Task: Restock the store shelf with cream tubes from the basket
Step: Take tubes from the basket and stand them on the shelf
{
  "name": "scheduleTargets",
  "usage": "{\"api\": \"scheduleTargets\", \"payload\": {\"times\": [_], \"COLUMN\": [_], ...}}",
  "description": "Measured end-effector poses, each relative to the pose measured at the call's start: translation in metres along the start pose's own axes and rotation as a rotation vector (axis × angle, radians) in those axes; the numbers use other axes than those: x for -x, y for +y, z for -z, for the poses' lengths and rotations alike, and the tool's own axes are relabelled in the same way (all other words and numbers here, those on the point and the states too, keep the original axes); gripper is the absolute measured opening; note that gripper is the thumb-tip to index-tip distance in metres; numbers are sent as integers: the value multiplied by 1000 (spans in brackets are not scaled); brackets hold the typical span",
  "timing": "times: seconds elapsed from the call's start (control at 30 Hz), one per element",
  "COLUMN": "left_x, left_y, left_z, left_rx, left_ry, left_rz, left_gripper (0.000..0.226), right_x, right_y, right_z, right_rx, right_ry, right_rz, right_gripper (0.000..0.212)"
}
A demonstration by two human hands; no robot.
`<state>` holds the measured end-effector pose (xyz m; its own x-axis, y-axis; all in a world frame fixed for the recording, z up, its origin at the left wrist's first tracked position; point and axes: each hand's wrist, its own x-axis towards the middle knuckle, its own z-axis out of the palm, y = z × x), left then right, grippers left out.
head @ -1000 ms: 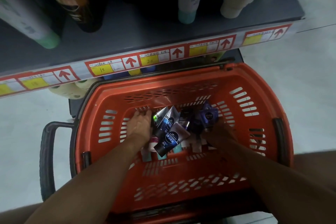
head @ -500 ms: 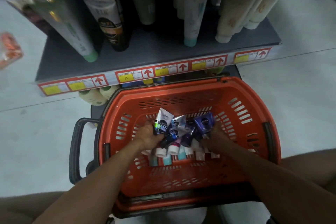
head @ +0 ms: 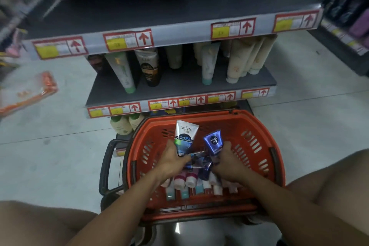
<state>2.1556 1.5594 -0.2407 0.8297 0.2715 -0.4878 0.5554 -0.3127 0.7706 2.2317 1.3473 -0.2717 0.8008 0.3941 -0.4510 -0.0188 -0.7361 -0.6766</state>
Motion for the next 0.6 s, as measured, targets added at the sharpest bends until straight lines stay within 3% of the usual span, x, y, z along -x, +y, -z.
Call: {"api": "scheduleTargets", "payload": {"times": [0.17,0.37,0.6], "left_x": [23,61,97], "left_y": [20,52,77], "left_z": [18,49,78], "left_rx": [88,211,218], "left_ry": [118,344,453], "left_rz": [-143,-290,-405], "left_gripper": [56,45,43], "right_x": [24,43,63], "right_y": [-34,-70,-117], "right_z": [13,25,36], "right_rx": [0,-77,-166], "right_ry": [126,178,303], "right_rz": [119,244,379], "right_gripper": [74,75,74]}}
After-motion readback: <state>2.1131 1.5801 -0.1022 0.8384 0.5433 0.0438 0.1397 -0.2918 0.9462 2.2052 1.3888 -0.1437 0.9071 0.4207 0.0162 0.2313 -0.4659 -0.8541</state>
